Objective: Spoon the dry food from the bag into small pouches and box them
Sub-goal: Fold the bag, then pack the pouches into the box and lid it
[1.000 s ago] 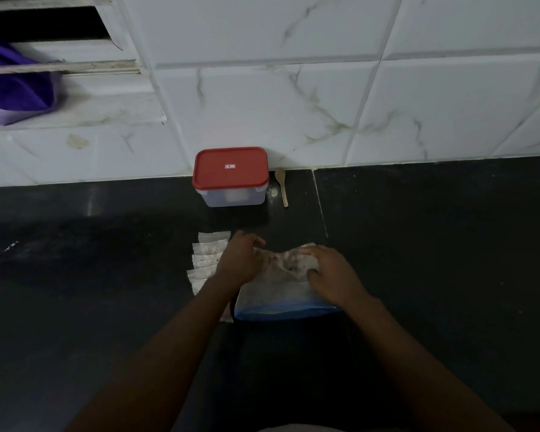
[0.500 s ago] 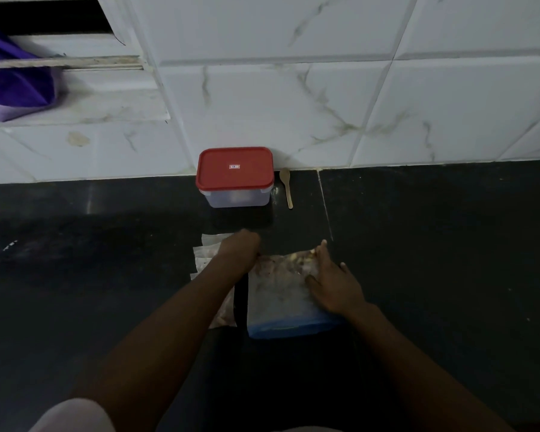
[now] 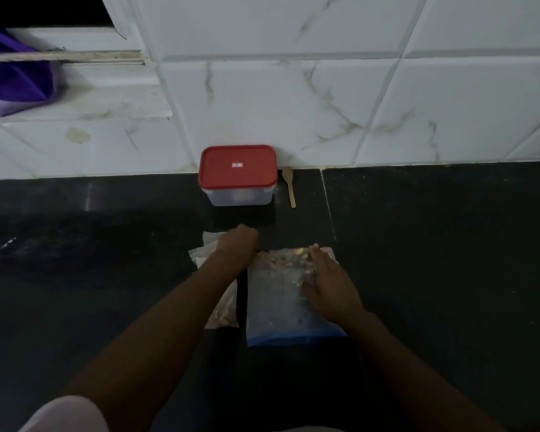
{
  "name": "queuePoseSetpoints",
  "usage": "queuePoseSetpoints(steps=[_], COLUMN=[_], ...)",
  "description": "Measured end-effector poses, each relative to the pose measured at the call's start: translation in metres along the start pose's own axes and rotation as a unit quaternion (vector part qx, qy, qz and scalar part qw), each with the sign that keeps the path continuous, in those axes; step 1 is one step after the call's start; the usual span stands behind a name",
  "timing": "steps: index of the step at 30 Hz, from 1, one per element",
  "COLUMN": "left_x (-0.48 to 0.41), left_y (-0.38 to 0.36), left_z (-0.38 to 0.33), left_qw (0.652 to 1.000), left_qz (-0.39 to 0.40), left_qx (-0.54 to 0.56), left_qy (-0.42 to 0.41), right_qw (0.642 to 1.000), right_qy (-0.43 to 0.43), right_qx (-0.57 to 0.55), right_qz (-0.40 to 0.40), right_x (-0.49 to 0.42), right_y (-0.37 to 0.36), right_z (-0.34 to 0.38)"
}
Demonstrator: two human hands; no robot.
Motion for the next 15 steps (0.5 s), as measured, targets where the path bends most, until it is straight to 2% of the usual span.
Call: queuePoseSetpoints(steps=[6,10,12,15], left_x=[-0.001,0.000,0.006,0.021], left_y=[0.004,0.004,0.006,0.003], left_z=[0.000,0.002,-0.006,-0.033], left_qw=[0.999,0.998,0.998,0.990], left_qz=[0.010,0.001,-0.038,-0.083], left_qx=[0.044,0.063,0.035,0.026], left_qy=[-0.009,-0.007,-0.027,-0.111], right_qw=[0.997,0.996,0.998,0.995], right_qy=[-0.071,-0.072,-0.048,0.016], right_qx=[0.010,0.048,0.025,-0.030], right_qz=[0.036,0.032,-0.019,-0.098], right_x=[-0.007,0.000,0.005,0.021], right_y=[0.003,0.004,0.007,0.010], right_z=[-0.022,-0.019,-0.018,-0.018])
Point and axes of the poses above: each hand's wrist, its own x-axis away from the middle knuckle, its own y-axis out of the back of the hand, z = x × y, the point moved 8 cm from there along -x, towards the middle knuckle, and after that the axes turned 14 degrees about x, right-handed, at the moved point
